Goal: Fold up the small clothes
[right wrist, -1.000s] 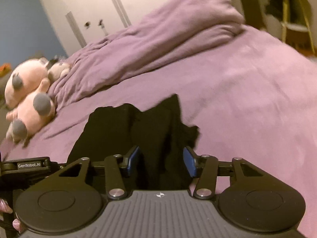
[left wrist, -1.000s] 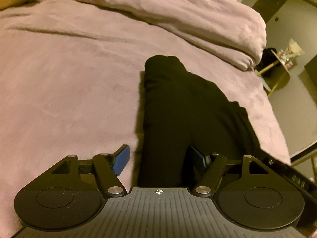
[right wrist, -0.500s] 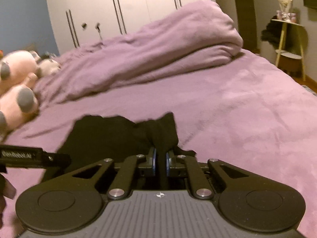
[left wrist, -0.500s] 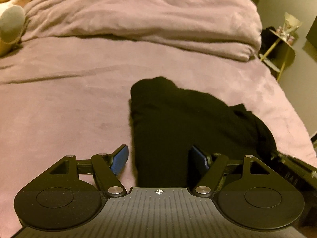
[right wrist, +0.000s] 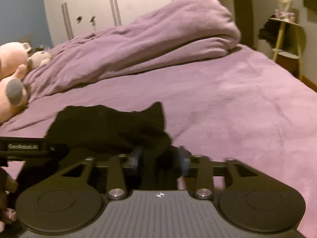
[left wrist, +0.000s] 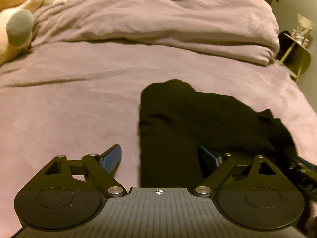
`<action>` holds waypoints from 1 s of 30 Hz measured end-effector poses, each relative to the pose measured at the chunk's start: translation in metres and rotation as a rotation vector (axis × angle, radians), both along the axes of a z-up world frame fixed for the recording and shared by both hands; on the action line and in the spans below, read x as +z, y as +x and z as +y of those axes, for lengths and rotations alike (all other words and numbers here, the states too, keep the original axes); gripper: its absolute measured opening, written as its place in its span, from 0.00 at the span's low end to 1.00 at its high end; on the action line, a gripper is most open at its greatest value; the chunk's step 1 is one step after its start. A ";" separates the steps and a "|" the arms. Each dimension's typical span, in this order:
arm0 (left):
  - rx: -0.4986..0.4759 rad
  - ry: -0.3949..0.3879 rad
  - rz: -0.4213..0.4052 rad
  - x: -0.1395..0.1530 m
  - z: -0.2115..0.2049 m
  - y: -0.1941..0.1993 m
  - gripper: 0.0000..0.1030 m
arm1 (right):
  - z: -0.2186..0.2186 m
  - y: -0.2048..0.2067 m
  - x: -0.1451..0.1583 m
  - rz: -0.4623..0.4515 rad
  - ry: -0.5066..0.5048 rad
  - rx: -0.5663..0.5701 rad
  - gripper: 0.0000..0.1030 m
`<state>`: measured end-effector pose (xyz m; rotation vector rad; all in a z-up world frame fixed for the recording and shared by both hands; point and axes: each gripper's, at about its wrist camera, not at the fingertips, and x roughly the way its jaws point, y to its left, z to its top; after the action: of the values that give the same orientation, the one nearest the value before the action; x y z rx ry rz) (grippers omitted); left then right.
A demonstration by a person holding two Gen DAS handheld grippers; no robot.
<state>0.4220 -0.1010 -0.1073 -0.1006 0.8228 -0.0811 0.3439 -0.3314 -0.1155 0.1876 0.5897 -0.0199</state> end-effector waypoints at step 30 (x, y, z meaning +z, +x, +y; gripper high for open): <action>0.112 -0.873 0.295 -0.013 0.062 -0.139 0.64 | -0.046 -0.159 -0.023 0.105 0.774 -0.139 0.31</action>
<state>0.2835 -0.0389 -0.1200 -0.9996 1.0259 -0.3223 0.1851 -0.3776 -0.1387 0.9834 0.6659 0.0666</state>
